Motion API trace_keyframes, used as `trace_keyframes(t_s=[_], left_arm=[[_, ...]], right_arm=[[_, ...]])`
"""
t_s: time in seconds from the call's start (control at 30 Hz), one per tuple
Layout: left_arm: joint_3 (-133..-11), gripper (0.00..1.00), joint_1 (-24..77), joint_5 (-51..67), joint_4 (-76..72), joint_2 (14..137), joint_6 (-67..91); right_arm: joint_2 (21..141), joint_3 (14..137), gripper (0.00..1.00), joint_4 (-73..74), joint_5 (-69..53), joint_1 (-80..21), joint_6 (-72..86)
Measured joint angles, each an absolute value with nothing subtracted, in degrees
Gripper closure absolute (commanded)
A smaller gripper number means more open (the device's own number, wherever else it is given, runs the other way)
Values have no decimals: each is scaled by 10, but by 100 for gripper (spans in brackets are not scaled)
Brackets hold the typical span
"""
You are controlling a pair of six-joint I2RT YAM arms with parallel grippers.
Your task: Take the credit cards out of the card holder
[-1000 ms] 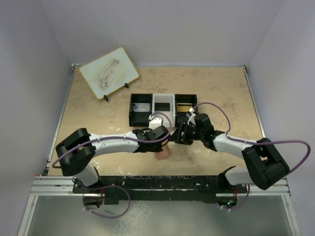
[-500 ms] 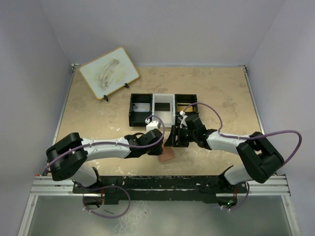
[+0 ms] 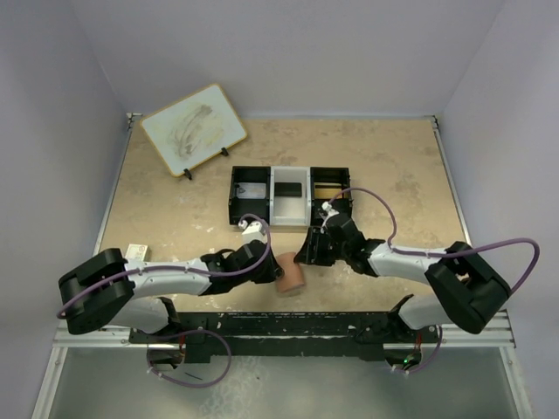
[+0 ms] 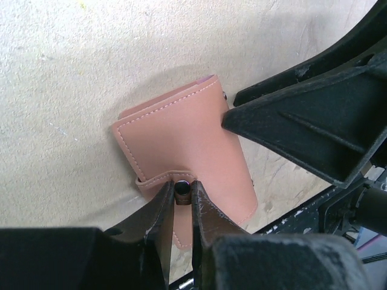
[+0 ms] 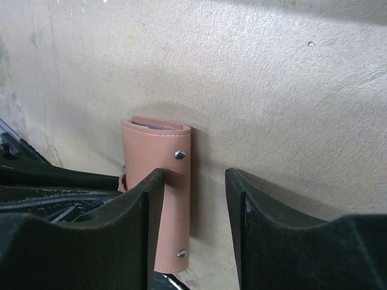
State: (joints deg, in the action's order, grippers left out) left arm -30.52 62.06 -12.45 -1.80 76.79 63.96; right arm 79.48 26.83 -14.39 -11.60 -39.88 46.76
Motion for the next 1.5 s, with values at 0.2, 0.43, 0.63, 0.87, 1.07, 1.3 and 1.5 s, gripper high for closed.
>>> trace_keyframes(t_s=[0.2,0.43,0.63,0.87,1.07,1.3,1.5], left_arm=[[-253,100,621,-127,-124,766,675],[-241,90,623,-137,-165,772,684],[-250,69,625,-173,-95,750,683],[-284,51,641,-220,8,745,677],[-339,49,668,-250,78,786,666],[-377,40,680,-301,160,799,673],[-392,37,680,-337,210,806,690]], right_arm=[[794,232,48,-217,-114,-415,480],[766,204,39,-253,-107,-445,487],[732,210,43,-184,-79,-454,498],[729,225,43,-147,-65,-458,492],[742,247,43,-122,-65,-459,472],[777,271,43,-133,-70,-461,458],[798,280,44,-153,-72,-463,458]])
